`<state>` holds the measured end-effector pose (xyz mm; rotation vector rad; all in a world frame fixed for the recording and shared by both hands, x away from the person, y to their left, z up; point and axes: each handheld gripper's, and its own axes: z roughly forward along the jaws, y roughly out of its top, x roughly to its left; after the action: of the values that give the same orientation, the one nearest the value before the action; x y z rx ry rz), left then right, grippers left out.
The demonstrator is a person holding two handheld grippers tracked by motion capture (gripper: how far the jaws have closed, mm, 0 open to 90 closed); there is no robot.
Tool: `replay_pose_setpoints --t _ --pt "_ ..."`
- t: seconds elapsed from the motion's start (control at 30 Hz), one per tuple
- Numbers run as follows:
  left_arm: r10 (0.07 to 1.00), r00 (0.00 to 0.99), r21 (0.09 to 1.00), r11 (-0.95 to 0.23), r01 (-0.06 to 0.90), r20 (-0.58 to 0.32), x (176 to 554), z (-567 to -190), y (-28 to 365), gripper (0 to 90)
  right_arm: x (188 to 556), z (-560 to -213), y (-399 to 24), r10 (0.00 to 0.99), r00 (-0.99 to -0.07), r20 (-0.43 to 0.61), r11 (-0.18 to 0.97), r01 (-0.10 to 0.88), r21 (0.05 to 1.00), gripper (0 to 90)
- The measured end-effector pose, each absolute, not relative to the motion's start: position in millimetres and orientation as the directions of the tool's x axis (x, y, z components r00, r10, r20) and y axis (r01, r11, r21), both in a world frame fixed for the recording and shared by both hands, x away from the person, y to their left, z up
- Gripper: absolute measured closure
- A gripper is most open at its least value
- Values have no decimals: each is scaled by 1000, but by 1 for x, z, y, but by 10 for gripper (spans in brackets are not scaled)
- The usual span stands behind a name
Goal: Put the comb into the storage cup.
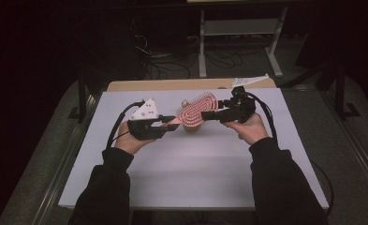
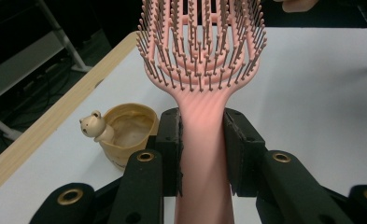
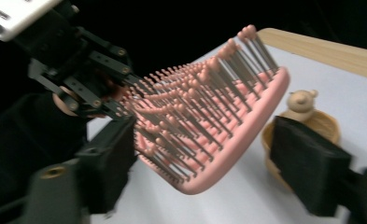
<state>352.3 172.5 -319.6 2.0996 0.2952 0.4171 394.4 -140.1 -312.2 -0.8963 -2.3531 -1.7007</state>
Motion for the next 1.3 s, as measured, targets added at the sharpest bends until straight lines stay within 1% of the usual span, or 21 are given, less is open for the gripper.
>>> replay_pose_setpoints --t 0.07,0.13,0.3,0.47,0.6,1.0,1.1,1.3 --pt "375 909 849 -526 46 183 353 -320 173 696 395 -311 -141 391 -817 424 186 521 833 333" --pt "383 905 855 -517 45 184 353 -320 173 696 396 -311 -141 388 -806 447 171 540 824 359" --pt "389 903 858 -511 47 182 354 -322 170 696 398 -309 -138 380 -791 480 151 565 811 470" --pt "390 902 849 -526 53 185 355 -324 170 696 401 -309 -135 410 -758 506 169 609 775 518" --pt "394 900 851 -523 51 189 354 -324 170 695 402 -309 -136 409 -731 546 142 642 753 564" --pt "394 900 842 -537 58 189 354 -324 168 695 403 -305 -136 409 -685 603 99 690 717 649" --pt "392 901 841 -537 61 185 355 -325 167 696 402 -301 -135 414 -694 589 113 682 723 657" --pt "394 909 856 -509 94 135 358 -324 169 687 399 -292 -132 430 -719 546 149 653 743 663"
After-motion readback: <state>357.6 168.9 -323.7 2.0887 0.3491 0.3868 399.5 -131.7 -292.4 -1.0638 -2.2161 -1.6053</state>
